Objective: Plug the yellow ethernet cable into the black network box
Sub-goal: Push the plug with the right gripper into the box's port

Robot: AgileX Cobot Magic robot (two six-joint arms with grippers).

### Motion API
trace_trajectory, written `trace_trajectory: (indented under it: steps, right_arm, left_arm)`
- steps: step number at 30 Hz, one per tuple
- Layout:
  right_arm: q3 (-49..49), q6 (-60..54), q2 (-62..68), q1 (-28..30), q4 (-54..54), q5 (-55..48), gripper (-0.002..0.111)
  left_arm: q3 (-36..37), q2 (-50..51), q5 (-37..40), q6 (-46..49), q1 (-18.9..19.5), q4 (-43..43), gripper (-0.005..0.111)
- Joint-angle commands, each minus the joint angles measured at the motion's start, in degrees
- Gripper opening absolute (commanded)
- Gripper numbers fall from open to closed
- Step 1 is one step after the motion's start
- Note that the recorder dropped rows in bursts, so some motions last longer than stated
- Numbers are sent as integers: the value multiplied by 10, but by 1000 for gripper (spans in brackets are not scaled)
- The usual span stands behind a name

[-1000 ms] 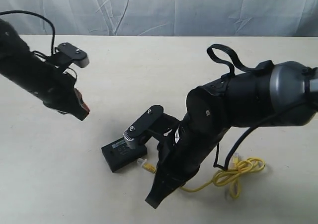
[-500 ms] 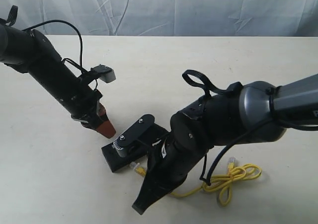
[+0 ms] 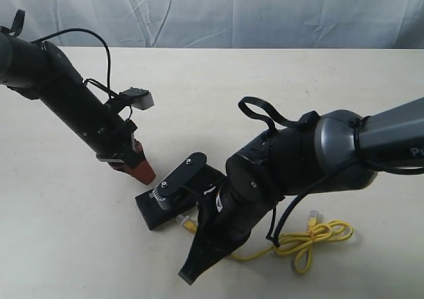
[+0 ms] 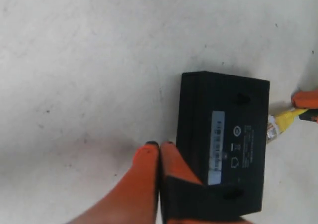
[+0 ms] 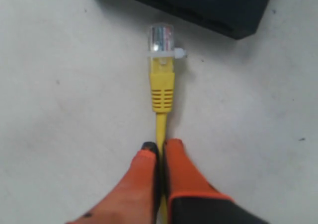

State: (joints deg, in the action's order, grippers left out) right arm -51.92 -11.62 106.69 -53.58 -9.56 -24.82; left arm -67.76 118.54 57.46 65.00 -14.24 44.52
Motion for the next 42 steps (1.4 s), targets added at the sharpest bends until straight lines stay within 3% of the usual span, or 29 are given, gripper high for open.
trace_trajectory:
  steps: [1,24,33,42]
  right_arm:
    - [2,0,6,-1,6,7,-1]
    - [2,1,8,-1,41,55,-1]
    - [2,103,8,-1,154,39,-1]
    - [2,122,8,-1,158,-6,-1]
  left_arm:
    - [-2,21,12,0,-3,4,0]
    - [-2,20,69,-2,-8,22,0]
    - [-2,20,73,-12,-8,22,0]
    - [-2,20,73,-16,-8,22,0]
